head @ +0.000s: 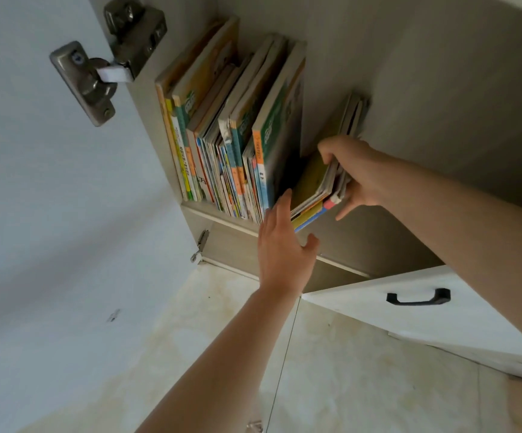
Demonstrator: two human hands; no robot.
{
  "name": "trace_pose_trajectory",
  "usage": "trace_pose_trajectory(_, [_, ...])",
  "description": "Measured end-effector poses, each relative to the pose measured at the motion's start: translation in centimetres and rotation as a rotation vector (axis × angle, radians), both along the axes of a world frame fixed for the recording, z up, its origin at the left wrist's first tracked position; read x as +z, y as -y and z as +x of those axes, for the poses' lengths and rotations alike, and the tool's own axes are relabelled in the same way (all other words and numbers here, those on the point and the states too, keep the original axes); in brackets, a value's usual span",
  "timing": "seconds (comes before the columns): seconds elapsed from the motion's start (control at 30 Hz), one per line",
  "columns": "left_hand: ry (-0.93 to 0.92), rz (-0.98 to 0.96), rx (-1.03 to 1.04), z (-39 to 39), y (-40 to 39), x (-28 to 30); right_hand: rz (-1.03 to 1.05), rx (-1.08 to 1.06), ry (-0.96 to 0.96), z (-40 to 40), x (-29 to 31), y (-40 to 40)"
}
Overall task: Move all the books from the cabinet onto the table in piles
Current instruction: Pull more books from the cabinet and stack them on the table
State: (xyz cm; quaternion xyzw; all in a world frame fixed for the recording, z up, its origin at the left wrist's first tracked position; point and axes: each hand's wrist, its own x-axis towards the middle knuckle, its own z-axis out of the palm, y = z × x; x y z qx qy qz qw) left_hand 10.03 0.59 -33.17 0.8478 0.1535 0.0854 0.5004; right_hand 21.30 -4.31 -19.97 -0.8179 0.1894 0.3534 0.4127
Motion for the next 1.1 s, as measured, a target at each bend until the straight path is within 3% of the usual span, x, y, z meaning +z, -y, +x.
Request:
trace_pose_trajectory(0.13, [-0.059,0.143,-0.076,1.6,-0.1,-1.5,-0.051,-0.014,0.060,-0.1,0.1,-0.4])
trace_pose_trajectory(0.23, [-0.076,0.145,-0.067,2.7,-0.3,-1.5,-0.068,-0.017,0.054,-0.2,-0.2,-0.4])
trace_pose_trajectory(0.53, [0.039,0.191,-0.045,3.5,-0.1,-2.1,-0.130,0.038,0.153,0.1,-0.4,0.5])
trace_pose_trajectory(1.1, [0.112,0.263,0.001,-5.7,-1.3,-1.1,-0.059,0.011,0.114,-8.0,-0.1,1.8])
